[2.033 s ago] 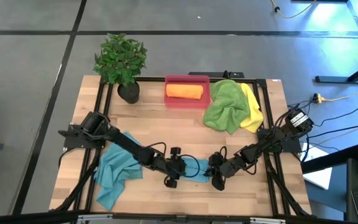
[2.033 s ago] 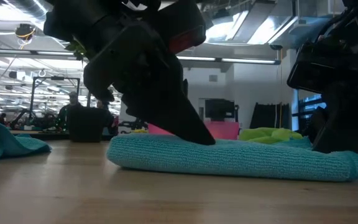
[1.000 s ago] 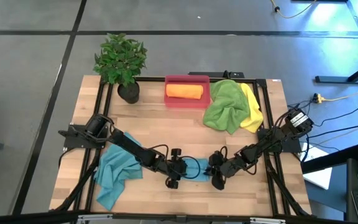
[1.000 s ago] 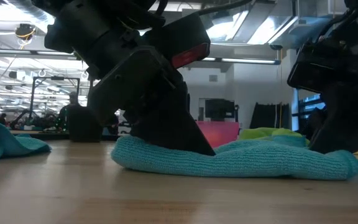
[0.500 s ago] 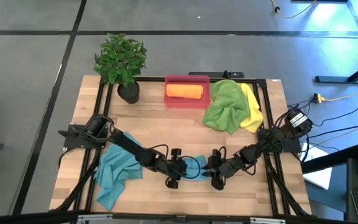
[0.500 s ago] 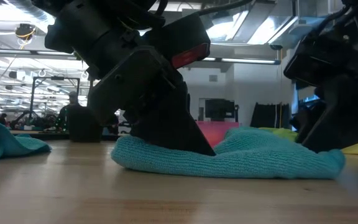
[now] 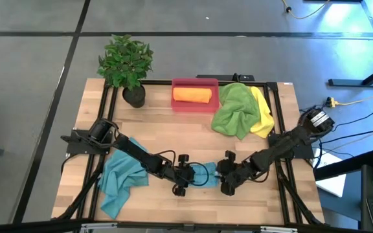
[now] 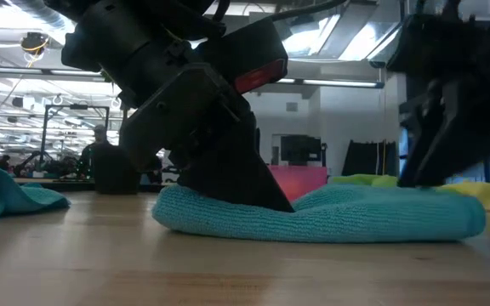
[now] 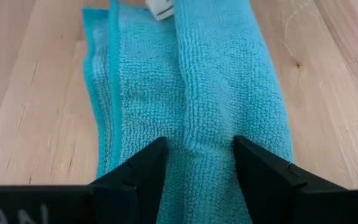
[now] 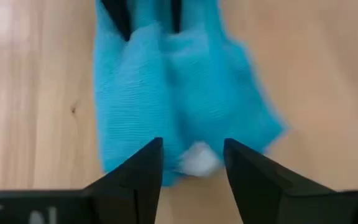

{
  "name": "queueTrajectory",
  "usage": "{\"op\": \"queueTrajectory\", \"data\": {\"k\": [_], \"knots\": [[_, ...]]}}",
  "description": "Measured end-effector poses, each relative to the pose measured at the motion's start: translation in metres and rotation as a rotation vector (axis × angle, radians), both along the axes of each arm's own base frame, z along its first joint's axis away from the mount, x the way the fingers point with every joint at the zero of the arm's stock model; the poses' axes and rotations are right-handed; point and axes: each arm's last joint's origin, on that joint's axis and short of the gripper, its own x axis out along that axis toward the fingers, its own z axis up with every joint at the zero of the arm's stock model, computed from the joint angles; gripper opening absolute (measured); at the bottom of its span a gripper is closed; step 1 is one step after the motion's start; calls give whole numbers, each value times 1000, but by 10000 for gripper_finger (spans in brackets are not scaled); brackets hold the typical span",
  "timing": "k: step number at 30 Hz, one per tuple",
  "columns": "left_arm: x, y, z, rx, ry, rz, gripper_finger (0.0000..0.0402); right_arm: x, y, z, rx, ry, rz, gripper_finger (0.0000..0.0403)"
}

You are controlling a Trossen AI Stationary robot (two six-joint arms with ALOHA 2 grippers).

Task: Roll microfiber towels into tight, uniform cylinder then place into a basket
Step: Roll the right blue towel

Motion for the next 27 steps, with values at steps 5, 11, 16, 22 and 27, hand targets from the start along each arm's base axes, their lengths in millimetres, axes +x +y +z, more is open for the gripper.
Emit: {"op": "queueTrajectory", "data": {"k": [5, 11, 16, 22, 27], "knots": [[0, 0, 0, 0, 0, 1, 177, -11, 1, 28, -90, 10, -35, 171], [0, 0, 0, 1, -1, 2, 177, -21, 9, 44, -120, -53, -33, 171], [1, 4, 0, -8, 1, 13, 177, -12, 35, 43, -135, -223, 164, 171], [2, 7, 0, -24, 3, 27, 177, 5, 59, 13, -251, -266, 339, 171], [3, 7, 0, -24, 2, 29, 177, 18, 71, -8, -289, -205, 388, 185]]}}
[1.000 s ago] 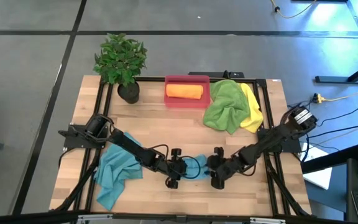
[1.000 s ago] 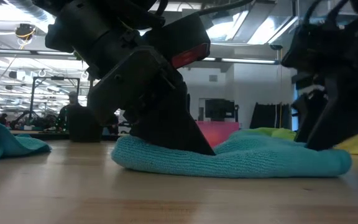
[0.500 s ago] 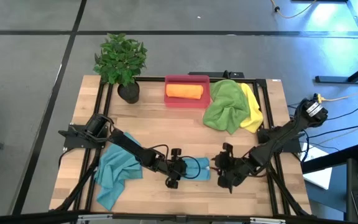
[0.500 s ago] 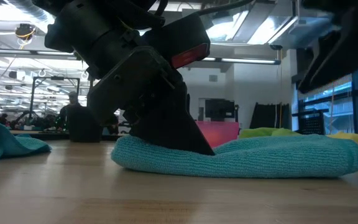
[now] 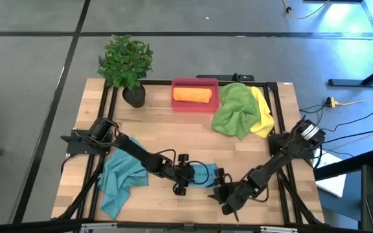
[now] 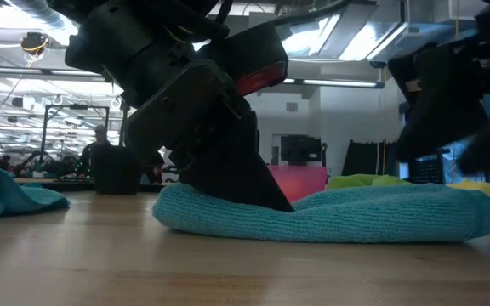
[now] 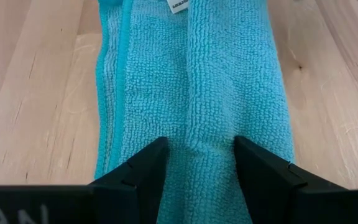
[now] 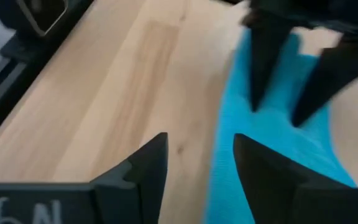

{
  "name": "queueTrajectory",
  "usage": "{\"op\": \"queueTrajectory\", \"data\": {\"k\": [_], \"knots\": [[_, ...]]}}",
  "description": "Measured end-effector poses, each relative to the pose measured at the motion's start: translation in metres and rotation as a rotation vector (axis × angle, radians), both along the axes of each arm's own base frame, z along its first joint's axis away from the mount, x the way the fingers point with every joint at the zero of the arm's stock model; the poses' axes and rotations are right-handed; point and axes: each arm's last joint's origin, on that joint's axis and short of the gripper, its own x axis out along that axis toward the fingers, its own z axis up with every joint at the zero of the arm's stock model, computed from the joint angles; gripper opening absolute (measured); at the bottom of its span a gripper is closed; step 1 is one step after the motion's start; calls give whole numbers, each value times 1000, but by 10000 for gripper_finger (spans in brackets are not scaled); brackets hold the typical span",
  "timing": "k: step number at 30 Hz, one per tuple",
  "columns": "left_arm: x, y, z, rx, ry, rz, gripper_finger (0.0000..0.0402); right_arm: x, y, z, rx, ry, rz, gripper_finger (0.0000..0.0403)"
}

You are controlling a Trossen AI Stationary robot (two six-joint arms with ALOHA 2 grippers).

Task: Roll microfiber towels into tight, uniform cylinder then place into a basket
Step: Roll the right blue towel

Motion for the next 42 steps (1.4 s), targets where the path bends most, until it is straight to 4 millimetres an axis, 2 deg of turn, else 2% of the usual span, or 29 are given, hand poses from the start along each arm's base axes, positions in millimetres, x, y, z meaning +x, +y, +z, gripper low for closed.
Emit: {"op": "queueTrajectory", "data": {"k": [10, 15, 22, 37, 42], "knots": [[0, 0, 0, 0, -1, 2, 177, 17, 13, -4, -211, 118, -30, 290], [0, 1, 0, -5, -1, -1, 177, 22, 17, -13, -276, 188, -31, 297], [0, 1, 0, -6, -1, -2, 177, 22, 17, -21, -295, 224, -103, 252], [2, 0, 6, -34, -22, -16, 177, 19, 13, -24, -292, 235, -166, 121], [2, 0, 8, -37, -24, -19, 177, 19, 11, -25, -256, 243, -209, 55]]}}
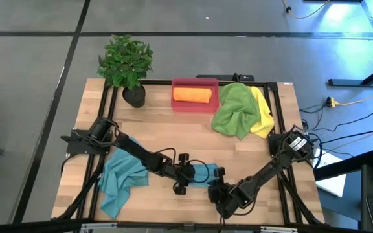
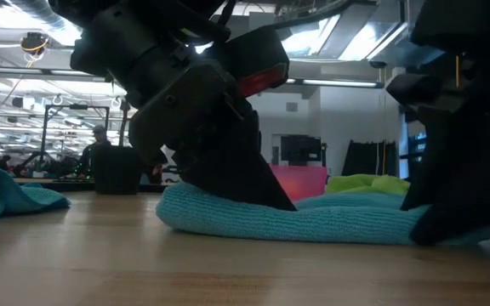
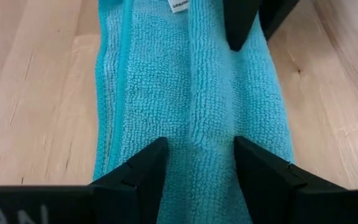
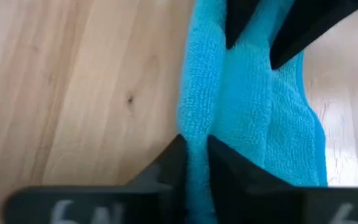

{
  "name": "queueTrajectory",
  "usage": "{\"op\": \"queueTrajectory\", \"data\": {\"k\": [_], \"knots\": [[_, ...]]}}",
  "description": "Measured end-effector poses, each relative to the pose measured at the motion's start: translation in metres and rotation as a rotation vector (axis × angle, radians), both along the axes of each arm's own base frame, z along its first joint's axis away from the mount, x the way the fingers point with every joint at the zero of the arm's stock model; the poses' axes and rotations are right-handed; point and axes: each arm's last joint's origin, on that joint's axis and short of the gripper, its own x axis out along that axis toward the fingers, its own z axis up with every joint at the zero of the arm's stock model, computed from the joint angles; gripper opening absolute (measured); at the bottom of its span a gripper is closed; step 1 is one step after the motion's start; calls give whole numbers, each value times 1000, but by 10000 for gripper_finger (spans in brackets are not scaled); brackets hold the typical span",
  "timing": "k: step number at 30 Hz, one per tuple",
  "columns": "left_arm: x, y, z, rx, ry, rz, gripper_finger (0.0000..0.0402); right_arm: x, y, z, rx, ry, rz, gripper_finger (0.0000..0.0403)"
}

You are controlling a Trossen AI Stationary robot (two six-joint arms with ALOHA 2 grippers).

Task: Roll microfiber towels into tight, uniform cylinder then place into a basket
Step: Roll the right blue towel

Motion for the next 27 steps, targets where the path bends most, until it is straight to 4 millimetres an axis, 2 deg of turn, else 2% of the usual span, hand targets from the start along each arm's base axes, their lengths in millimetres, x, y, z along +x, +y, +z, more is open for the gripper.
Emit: {"op": "queueTrajectory", "data": {"k": [3, 10, 15, 20, 24, 27], "knots": [[-1, 1, 4, 22, -1, 1, 177, 2, -3, 0, 21, 7, -22, 14], [-8, 5, 33, 101, -42, 10, 177, 8, -10, 2, 116, 36, -69, 10], [-16, 5, 57, 148, -66, 20, 177, 12, -16, 14, 211, 58, -92, 10], [-25, -13, 71, 192, -114, -66, 177, 15, -28, 29, 338, 85, -113, 9], [-33, -32, 71, 206, -124, -134, 177, 18, -40, 23, 417, 95, -139, 9], [-36, -43, 62, 235, -113, -164, 177, 20, -46, 18, 481, 63, -136, 9]]}}
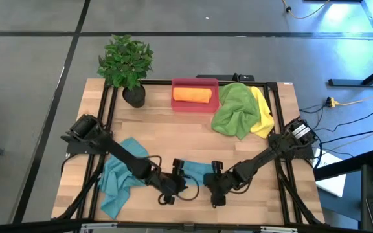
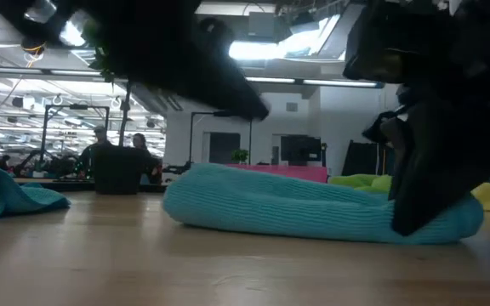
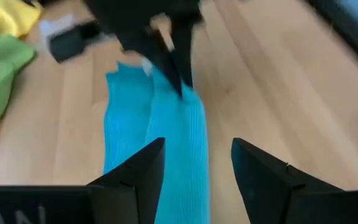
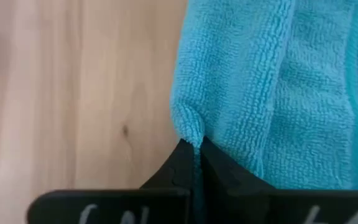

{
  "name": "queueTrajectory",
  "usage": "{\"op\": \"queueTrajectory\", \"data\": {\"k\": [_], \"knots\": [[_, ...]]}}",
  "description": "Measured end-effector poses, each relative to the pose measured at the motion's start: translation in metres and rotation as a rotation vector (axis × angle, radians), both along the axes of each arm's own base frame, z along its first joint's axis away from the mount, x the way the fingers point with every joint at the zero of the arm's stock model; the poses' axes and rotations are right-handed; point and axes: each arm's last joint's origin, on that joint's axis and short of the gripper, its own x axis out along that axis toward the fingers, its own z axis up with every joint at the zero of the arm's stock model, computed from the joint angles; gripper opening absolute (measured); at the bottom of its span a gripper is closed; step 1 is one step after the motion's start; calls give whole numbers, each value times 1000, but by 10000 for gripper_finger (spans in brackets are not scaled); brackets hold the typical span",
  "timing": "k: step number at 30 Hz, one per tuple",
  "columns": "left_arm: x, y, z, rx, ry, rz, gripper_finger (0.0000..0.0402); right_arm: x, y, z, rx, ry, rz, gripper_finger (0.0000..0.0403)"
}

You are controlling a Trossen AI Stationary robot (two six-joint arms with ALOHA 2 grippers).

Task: Roll microfiber towels into tight, uniform cylinder then place into a basket
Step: Roll the right blue towel

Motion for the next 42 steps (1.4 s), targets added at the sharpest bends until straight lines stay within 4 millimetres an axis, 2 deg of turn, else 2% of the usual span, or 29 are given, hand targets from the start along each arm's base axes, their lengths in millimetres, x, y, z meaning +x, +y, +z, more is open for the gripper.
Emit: {"op": "queueTrajectory", "data": {"k": [6, 10, 18, 25, 29, 35, 38, 42], "knots": [[-5, -15, -21, 137, 22, -37, 177, -3, -8, -3, 87, -68, -1, 9], [-8, -20, -28, 237, 19, -36, 177, -11, -14, -1, 111, -75, -24, 9], [-7, -17, -40, 283, 65, -36, 192, -16, -17, -2, 143, -95, -43, 8], [-3, -9, -56, 336, 126, -47, 185, -16, -16, -2, 147, -100, -43, 8], [-2, -7, -58, 321, 134, -33, 148, -16, -16, -2, 148, -101, -43, 8], [-4, -8, -56, 306, 166, -37, 19, -15, -16, -1, 178, -98, -47, 8], [1, -10, -49, 213, 204, -37, 7, -12, -11, 2, 267, -109, -6, 8], [5, -13, -30, 76, 265, -68, 2, -9, -6, 8, 367, -142, 19, 8]]}}
